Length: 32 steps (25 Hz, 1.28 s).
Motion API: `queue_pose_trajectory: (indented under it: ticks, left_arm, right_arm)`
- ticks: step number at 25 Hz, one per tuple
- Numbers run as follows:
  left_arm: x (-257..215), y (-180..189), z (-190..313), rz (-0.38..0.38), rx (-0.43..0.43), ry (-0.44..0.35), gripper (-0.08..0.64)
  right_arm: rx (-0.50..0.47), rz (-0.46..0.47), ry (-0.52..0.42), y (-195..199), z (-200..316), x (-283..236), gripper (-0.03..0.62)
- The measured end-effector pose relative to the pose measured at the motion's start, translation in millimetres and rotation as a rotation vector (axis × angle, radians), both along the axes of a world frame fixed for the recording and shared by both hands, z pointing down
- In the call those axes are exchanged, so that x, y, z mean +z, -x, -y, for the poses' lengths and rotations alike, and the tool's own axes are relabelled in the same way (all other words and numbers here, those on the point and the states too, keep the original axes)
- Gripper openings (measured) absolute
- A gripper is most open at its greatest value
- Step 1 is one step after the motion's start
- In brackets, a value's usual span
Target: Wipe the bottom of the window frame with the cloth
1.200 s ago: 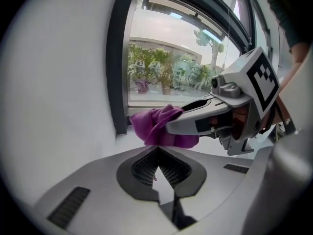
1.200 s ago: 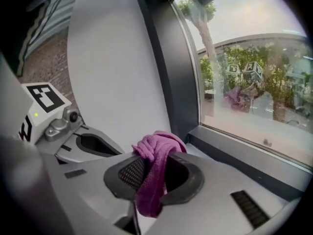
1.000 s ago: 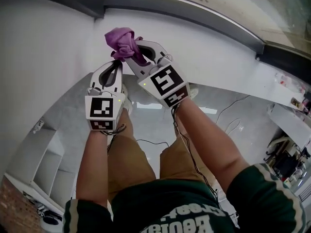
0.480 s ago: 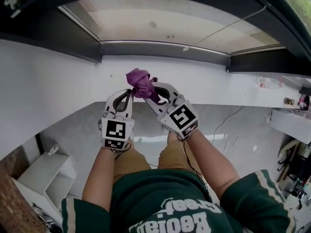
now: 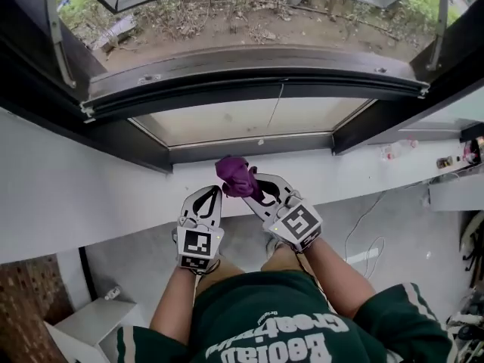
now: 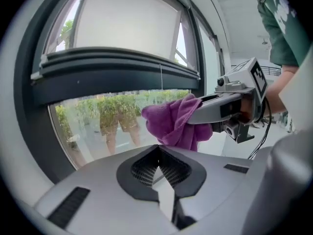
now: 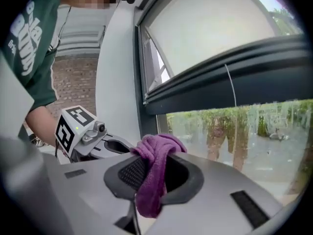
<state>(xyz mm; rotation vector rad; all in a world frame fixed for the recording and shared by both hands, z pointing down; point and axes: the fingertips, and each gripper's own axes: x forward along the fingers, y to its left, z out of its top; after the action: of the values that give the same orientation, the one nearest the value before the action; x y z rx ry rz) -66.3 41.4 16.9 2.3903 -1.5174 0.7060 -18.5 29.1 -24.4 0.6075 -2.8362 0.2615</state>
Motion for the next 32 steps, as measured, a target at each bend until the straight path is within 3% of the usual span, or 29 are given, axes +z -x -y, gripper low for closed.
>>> queue_pose_trajectory:
  ticks: [7,13,16,27,32]
  left_arm:
    - [-86.8,-32.4,10.8,0.011,0.103,-0.144,0.008]
    - [-147.1,-52.3,8.4,-0.018,0.178,-0.218,0.008]
    - [-168.4,-66.3,6.7,-0.02,0.213,-0.248,0.008]
    - [-192.4,-104.8,9.3,-0.059,0.3,-0.274,0.009]
    - [-190.4,-100.8,5.8,-0.056,0.279,-0.265,0.008]
  right_arm:
    - [0.075,0.053,-0.075,-30.6,4.6,-68.4,0.078]
    - [0.122,0.059,-0.153,-50.6,-9.7,-107.1,0.078]
    - [0.171,0.097,-0.148,-68.8,-10.6,-122.0,0.078]
    - [0.276,0.187,-0.119,-111.1,-5.8,-137.2,0.077]
    - [0.289,0.174,-0.103,-113.6,-5.7,-134.1,0.078]
